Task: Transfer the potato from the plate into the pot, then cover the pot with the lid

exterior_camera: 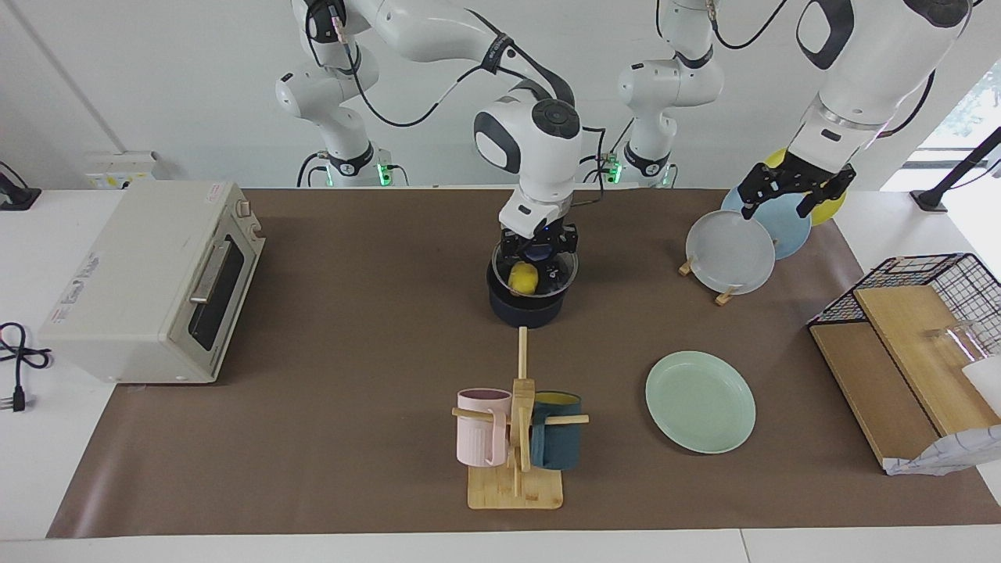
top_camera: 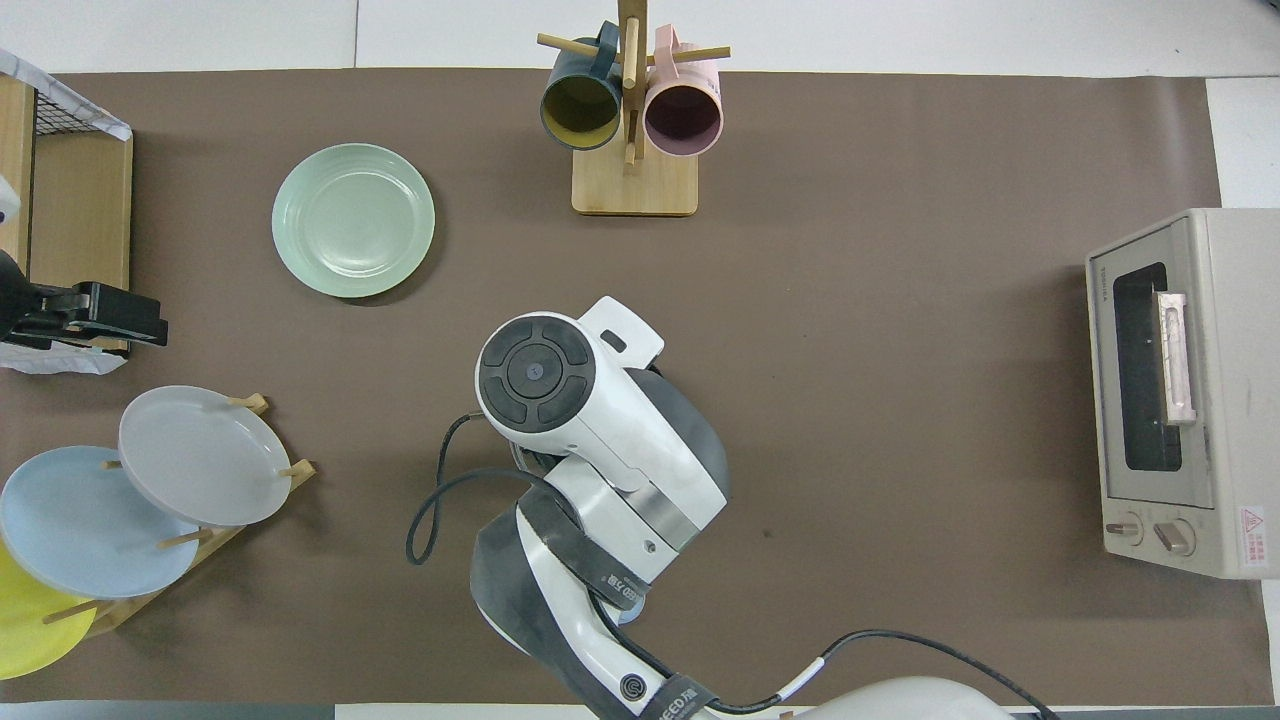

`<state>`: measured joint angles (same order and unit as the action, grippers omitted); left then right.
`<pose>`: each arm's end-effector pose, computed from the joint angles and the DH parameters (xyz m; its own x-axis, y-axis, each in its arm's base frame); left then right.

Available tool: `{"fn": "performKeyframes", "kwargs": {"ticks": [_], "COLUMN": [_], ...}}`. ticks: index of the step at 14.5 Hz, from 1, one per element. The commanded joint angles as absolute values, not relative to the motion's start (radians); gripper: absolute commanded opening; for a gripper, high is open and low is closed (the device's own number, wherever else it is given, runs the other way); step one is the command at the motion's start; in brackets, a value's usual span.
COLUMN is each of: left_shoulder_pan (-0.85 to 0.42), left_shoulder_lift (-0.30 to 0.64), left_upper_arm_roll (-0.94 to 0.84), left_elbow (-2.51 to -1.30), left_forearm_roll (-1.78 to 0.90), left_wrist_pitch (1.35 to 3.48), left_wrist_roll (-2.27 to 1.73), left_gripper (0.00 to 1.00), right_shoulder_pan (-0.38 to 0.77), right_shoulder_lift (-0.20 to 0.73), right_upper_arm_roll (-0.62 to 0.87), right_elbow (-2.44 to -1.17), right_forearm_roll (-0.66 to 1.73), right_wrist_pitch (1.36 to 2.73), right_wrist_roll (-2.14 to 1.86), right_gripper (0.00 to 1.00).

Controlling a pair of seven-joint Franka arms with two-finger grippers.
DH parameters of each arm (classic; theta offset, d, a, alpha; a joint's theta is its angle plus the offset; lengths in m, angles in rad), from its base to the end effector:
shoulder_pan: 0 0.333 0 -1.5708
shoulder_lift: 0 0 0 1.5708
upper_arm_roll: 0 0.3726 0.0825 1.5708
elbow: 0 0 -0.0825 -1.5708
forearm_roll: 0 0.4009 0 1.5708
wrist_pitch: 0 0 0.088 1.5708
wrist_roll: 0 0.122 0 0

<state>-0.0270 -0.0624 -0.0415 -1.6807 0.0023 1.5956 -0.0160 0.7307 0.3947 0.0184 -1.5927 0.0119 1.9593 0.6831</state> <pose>0.5474 -0.0381 0.6494 0.9984 -0.0524 -0.0227 -0.0525 -0.9986 -0.0053 0.5160 0.4788 0.4341 0.9977 0.0599 -0.0331 0.0600 -0.9982 0.0038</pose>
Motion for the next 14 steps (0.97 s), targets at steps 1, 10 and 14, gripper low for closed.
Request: {"fn": "performKeyframes", "kwargs": {"ticks": [1, 10, 14], "left_shoulder_pan": [-0.06, -0.061, -0.075], "left_shoulder_lift": [-0.037, -0.04, -0.04], "left_upper_arm_roll": [-0.002, -0.002, -0.002], "left_elbow": [-1.6, -1.624, -1.624], "left_forearm_roll": [-0.011, -0.008, -0.009], "left_wrist_pitch": [1.609, 1.606, 1.605], "left_wrist_roll": [-0.028, -0.014, -0.028], "left_gripper": [1.0, 1.0, 1.0], "right_shoulder_pan": [0.727, 0.721, 0.723], "right_shoulder_lift": [0.376, 0.367, 0.367], "right_upper_arm_roll": [0.021, 0.021, 0.021], "right_elbow": [-1.63, -1.678, -1.706], "right_forearm_roll": [0.002, -0.037, -0.037], "right_wrist_pitch": [1.989, 2.045, 2.091], "right_wrist_roll": [0.695, 0.68, 0.681], "right_gripper": [0.0, 0.0, 0.0]}}
